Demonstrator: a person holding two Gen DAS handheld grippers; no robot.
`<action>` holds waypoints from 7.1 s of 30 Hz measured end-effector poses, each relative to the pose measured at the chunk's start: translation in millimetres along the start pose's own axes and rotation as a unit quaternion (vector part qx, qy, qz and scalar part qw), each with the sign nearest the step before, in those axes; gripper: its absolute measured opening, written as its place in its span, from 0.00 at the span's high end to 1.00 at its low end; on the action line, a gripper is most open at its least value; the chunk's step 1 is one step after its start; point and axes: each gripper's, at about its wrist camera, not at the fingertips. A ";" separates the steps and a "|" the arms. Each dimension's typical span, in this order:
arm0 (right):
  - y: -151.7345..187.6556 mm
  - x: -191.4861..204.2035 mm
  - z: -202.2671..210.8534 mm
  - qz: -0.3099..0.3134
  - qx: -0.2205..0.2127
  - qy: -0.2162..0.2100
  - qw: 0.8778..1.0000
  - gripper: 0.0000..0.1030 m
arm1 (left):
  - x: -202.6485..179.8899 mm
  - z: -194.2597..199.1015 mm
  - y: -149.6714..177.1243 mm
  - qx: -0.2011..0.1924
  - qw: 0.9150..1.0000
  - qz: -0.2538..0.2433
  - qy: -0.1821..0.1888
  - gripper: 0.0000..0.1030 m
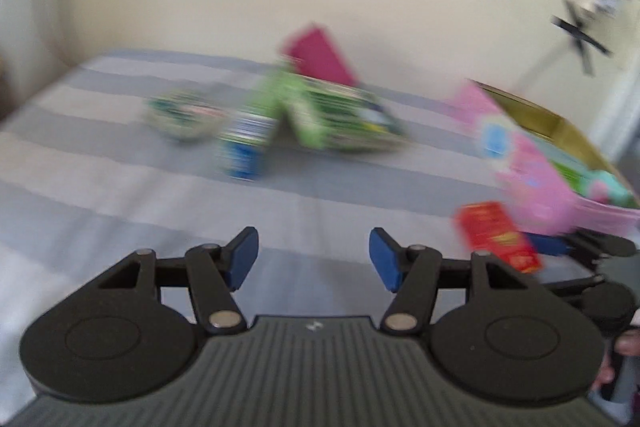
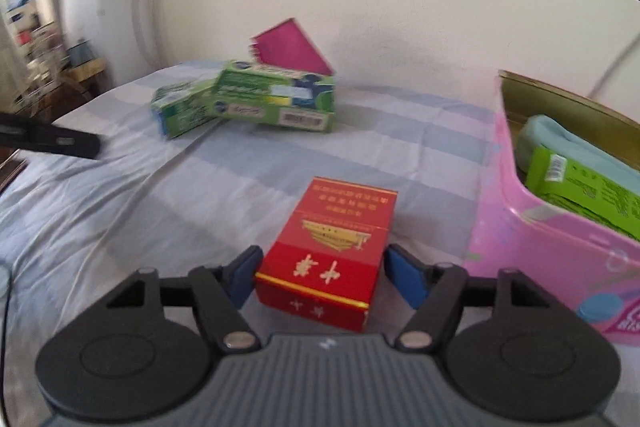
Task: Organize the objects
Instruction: 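Move both grippers to the red cigarette box, then grasp the red box with both grippers and lift it, then carry the red box into the tin and open both grippers, then move both grippers to the green medicine box beside the magenta wallet, then grasp the green medicine box with both grippers and lift it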
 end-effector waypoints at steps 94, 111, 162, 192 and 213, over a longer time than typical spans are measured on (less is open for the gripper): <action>-18.8 -207.2 77.5 -0.034 -0.102 0.150 0.983 0.34 | -300.9 -142.8 -88.7 -0.015 0.982 -0.184 0.048 0.46; 55.7 -123.7 119.7 -0.198 -0.144 0.050 0.968 0.34 | -201.3 -54.7 -17.7 -0.015 0.989 -0.148 -0.006 0.42; -163.3 -56.3 -198.6 -0.237 0.065 -0.112 0.963 0.35 | 53.4 -62.2 5.1 -0.058 0.985 0.061 -0.153 0.32; -73.4 -16.4 -70.9 -0.167 0.020 -0.133 0.977 0.38 | 54.1 -60.9 5.7 -0.061 0.984 0.058 -0.158 0.31; -40.6 -19.6 -57.2 -0.176 0.010 -0.149 0.973 0.34 | 20.5 -22.0 23.9 -0.030 0.994 0.106 -0.006 0.34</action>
Point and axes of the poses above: each gripper's, at about its wrist camera, not at the fingertips, and z roughly against the way its jaws point, x to its left, y to its underside, and after that the axes turned 1 degree about x, right-handed
